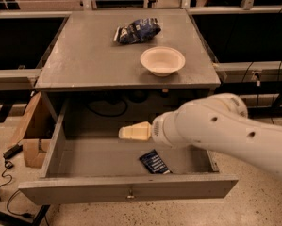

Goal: Place rxbar blueberry into top drawer

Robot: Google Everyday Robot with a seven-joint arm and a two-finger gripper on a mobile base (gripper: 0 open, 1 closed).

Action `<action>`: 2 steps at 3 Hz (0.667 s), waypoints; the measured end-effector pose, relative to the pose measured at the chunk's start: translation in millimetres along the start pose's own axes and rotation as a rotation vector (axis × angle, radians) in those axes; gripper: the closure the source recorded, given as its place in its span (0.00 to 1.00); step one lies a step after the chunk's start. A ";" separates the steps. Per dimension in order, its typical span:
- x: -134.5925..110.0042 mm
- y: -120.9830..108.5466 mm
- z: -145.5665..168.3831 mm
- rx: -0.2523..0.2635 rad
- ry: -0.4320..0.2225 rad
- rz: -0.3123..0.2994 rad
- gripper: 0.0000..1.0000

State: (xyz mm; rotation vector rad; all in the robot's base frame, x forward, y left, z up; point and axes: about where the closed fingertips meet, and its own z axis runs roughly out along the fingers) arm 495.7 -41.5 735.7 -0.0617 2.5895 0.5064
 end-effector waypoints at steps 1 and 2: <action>-53.0 17.6 -69.0 -0.007 -0.046 -0.074 0.00; -112.8 27.5 -151.3 -0.013 -0.074 -0.203 0.00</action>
Offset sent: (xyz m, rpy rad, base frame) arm -0.0069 -0.0680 0.2597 -0.1913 0.0003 0.2898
